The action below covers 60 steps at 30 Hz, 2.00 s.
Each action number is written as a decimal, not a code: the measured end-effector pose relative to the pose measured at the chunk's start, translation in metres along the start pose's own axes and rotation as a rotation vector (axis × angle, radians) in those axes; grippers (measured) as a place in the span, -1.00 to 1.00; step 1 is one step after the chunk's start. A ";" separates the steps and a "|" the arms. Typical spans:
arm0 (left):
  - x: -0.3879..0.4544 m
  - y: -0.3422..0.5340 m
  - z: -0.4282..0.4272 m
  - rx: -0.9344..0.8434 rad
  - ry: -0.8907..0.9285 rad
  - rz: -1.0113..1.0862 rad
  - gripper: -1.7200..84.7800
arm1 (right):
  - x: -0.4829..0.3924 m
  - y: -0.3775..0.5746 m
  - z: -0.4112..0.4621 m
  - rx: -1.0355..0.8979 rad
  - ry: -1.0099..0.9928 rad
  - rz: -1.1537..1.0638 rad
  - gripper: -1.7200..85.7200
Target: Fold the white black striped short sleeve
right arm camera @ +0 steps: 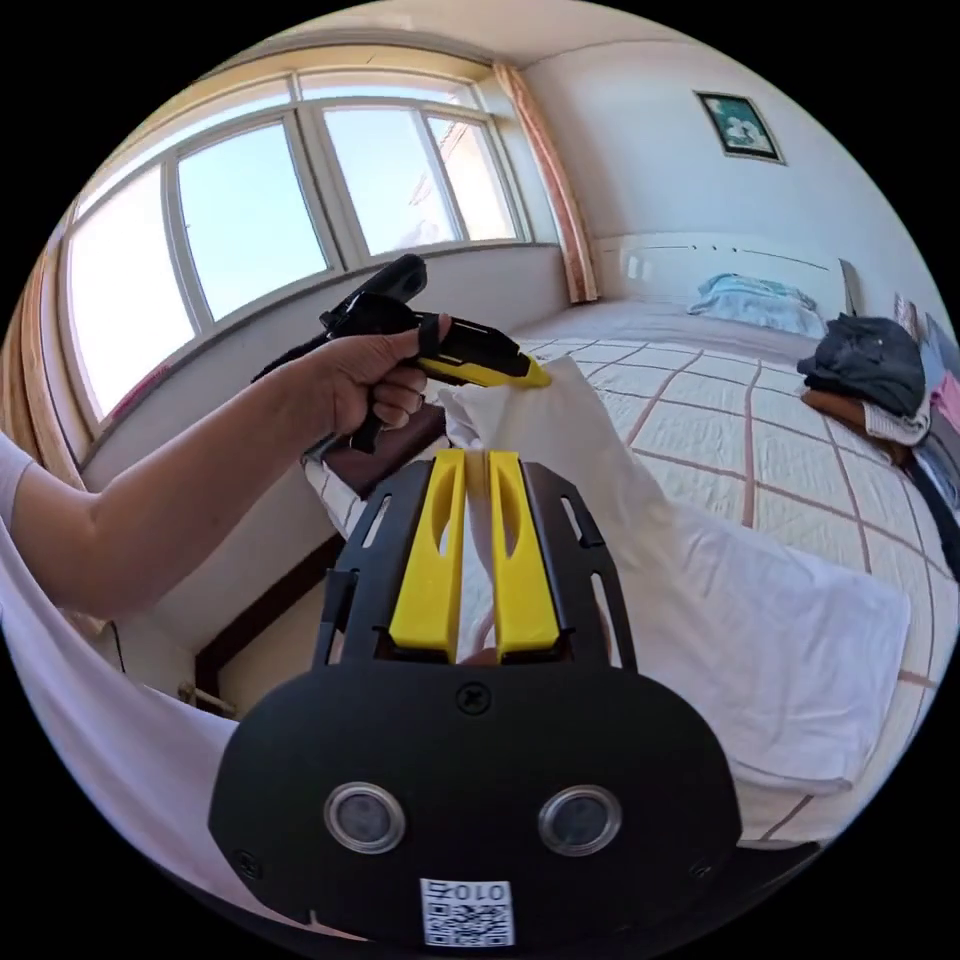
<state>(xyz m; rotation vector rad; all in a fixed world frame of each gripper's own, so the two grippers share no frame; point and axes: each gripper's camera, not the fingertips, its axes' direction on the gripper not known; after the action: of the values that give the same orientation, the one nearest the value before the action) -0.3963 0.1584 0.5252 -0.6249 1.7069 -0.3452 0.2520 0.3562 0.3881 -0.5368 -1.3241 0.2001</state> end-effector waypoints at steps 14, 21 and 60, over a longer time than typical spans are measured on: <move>0.248 -0.067 0.390 -0.456 -0.291 0.341 -0.94 | 0.193 0.056 -0.226 0.318 -0.042 0.697 -0.85; 0.244 -0.033 0.523 -0.527 -0.432 0.328 -0.93 | 0.210 0.050 -0.242 0.310 -0.069 0.788 -0.85; -0.019 0.196 0.377 -0.263 -0.097 0.457 -0.70 | 0.113 -0.049 -0.200 -0.145 0.299 0.523 -0.87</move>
<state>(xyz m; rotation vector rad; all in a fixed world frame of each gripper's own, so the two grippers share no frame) -0.0723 0.3679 0.3463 -0.4128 1.7563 0.2330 0.4632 0.3112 0.4806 -0.9944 -0.8919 0.4373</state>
